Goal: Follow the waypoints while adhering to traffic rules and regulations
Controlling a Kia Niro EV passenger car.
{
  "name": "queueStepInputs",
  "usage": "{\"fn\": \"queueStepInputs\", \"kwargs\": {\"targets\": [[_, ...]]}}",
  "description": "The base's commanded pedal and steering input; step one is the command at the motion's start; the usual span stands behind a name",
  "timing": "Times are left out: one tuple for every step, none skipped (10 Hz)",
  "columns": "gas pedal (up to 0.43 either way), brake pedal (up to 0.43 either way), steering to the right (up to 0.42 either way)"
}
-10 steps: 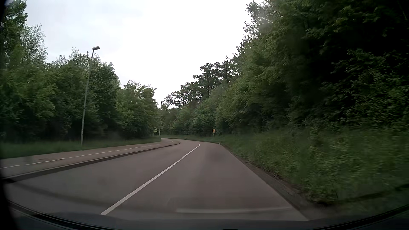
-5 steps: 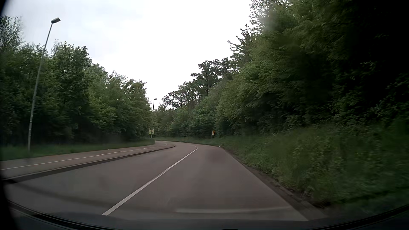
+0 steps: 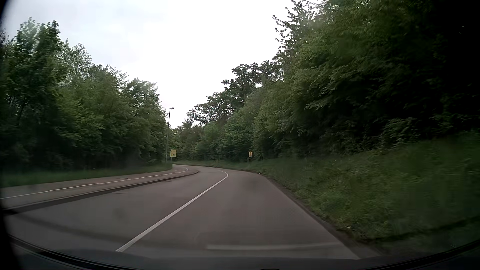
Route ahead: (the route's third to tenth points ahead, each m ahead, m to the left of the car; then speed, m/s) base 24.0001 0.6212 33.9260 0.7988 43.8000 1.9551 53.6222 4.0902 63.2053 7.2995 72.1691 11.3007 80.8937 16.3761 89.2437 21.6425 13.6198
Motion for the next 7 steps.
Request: {"fn": "queueStepInputs", "kwargs": {"targets": [[0.177, 0.0, 0.0], [0.177, 0.0, 0.0], [0.177, 0.0, 0.0], [0.177, 0.0, 0.0], [0.177, 0.0, 0.0], [0.177, 0.0, -0.001], [0.177, 0.0, -0.001]]}}
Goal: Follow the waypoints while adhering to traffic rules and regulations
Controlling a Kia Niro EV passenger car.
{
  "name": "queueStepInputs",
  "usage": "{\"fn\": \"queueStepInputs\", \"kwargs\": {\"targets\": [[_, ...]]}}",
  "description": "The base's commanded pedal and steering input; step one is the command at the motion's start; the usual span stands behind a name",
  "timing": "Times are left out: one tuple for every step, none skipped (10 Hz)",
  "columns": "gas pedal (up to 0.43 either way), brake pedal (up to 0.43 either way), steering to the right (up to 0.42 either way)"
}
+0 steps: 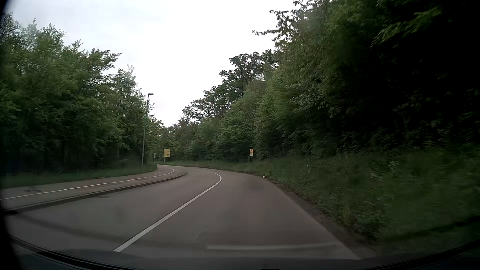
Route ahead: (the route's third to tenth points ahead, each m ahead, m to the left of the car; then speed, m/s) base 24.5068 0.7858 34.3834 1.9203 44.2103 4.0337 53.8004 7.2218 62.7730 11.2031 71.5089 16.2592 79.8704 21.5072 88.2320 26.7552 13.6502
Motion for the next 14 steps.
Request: {"fn": "queueStepInputs", "kwargs": {"targets": [[0.189, 0.0, -0.004], [0.189, 0.0, -0.005], [0.189, 0.0, -0.005], [0.189, 0.0, -0.005], [0.189, 0.0, -0.005], [0.189, 0.0, -0.006], [0.189, 0.0, -0.008], [0.189, 0.0, -0.013], [0.189, 0.0, -0.013], [0.189, 0.0, -0.013], [0.189, 0.0, -0.014], [0.189, 0.0, -0.017], [0.189, 0.0, -0.019], [0.189, 0.0, -0.02]]}}
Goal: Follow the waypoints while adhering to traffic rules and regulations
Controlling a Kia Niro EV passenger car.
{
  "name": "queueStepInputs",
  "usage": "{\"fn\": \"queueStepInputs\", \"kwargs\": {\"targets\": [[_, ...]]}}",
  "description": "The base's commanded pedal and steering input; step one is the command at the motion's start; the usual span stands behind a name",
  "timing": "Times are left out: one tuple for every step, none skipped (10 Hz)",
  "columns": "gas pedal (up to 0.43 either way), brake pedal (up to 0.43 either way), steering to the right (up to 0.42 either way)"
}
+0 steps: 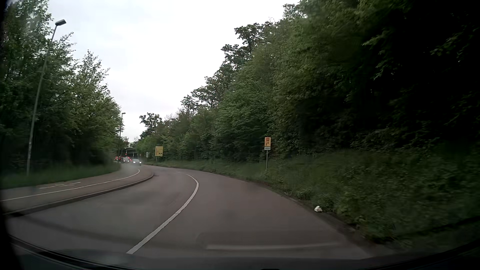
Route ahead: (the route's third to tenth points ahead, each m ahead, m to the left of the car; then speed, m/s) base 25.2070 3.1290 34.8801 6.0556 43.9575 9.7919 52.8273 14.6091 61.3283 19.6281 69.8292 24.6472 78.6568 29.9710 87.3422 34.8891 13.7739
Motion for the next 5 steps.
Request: {"fn": "queueStepInputs", "kwargs": {"targets": [[0.189, 0.0, -0.023], [0.189, 0.0, -0.024], [0.189, 0.0, -0.024], [0.189, 0.0, -0.024], [0.177, 0.0, -0.026]]}}
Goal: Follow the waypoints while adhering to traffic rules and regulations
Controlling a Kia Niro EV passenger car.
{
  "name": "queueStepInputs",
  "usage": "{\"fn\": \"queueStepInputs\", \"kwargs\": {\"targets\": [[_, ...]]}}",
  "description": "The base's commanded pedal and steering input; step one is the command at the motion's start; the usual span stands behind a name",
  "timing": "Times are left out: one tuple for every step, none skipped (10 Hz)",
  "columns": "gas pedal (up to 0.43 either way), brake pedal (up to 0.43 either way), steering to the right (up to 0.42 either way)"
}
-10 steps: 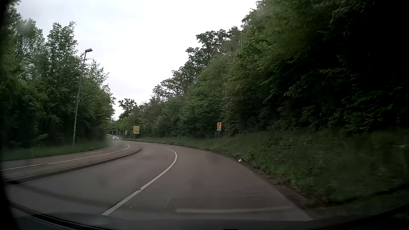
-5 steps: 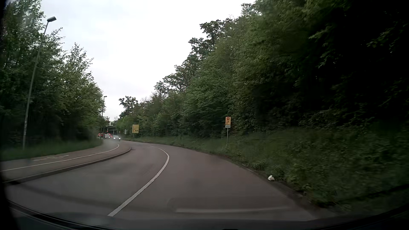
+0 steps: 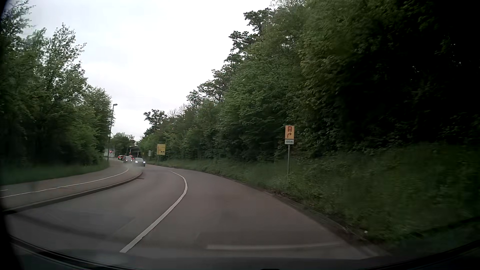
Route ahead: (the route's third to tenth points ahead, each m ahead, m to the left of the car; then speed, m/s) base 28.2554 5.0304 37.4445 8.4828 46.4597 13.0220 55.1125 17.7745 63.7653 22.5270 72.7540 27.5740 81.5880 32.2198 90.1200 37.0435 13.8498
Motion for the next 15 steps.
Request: {"fn": "queueStepInputs", "kwargs": {"targets": [[0.177, 0.0, -0.033], [0.157, 0.0, -0.039], [0.138, 0.0, -0.044], [0.118, 0.0, -0.051], [0.118, 0.0, -0.056], [0.118, 0.0, -0.059], [0.118, 0.0, -0.059], [0.118, 0.0, -0.059], [0.118, 0.0, -0.059], [0.118, 0.0, -0.058], [0.118, 0.0, -0.058], [0.118, 0.0, -0.058], [0.118, 0.0, -0.058], [0.118, 0.0, -0.058], [0.11, 0.0, -0.058]]}}
